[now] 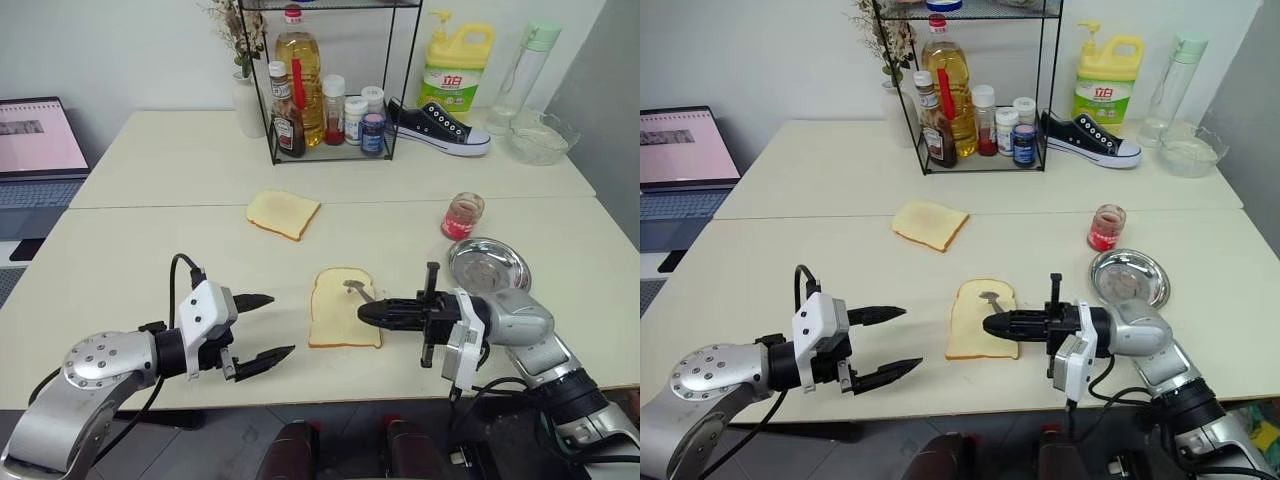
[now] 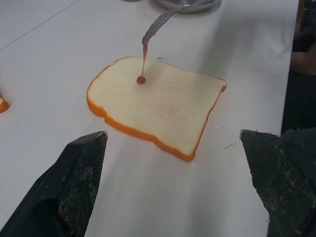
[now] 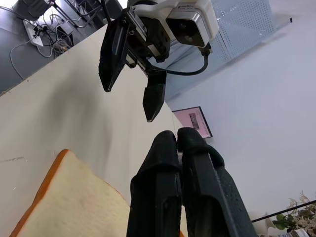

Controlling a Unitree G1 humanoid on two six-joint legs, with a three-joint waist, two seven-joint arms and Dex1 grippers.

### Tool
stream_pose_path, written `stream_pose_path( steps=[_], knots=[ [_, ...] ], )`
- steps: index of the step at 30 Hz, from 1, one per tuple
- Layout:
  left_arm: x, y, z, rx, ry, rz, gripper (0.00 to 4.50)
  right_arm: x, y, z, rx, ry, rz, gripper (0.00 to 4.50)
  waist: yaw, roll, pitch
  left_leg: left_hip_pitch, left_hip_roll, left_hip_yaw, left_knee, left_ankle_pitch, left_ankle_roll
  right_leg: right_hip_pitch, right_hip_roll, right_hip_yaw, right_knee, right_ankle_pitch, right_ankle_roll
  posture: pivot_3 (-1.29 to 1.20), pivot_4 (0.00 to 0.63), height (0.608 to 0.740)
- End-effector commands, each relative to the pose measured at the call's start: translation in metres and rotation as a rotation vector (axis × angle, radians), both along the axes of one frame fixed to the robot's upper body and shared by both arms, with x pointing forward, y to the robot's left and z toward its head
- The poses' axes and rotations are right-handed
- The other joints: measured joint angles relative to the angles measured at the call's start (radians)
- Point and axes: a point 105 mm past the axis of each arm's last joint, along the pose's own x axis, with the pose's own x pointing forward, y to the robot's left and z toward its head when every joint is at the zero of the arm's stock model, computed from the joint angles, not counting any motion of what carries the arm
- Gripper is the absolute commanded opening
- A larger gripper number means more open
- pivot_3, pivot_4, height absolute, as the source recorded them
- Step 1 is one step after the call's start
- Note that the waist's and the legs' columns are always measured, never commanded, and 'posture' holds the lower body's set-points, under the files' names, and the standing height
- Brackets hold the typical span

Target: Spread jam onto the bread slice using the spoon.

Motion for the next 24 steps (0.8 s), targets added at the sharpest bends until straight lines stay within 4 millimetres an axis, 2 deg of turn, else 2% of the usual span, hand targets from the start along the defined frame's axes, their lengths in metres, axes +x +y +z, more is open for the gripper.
stream_pose_path(
  steps=[1,17,20,24],
  knots=[
    [0.001,-0.006,0.008,-0.005,-0.04,-0.019,4.5,-0.005,0.001,0.014,0.059,-0.042,0.031,0.03,0.0,0.0,0.0,0.0,0.0,0.0,0.0,0.0,0.0,0.0,0.0,0.0,0.0,0.0,0.0,0.0,0.15,0.74],
    [0.003,-0.003,0.006,-0.004,-0.044,-0.022,4.5,-0.011,0.004,0.025,0.105,-0.018,0.062,0.03,0.0,0.0,0.0,0.0,0.0,0.0,0.0,0.0,0.0,0.0,0.0,0.0,0.0,0.0,0.0,0.0,0.15,0.74],
    [0.002,-0.002,0.006,-0.003,-0.043,-0.019,4.5,-0.001,0.005,0.03,0.155,0.175,-0.003,0.03,0.0,0.0,0.0,0.0,0.0,0.0,0.0,0.0,0.0,0.0,0.0,0.0,0.0,0.0,0.0,0.0,0.15,0.74],
    [0.003,0.002,0.007,0.009,-0.049,0.0,4.5,0.012,0.012,0.064,0.295,0.432,-0.051,0.03,0.0,0.0,0.0,0.0,0.001,0.0,0.0,0.0,0.0,0.0,-0.002,0.001,0.0,0.0,0.0,0.0,0.15,0.74]
  ],
)
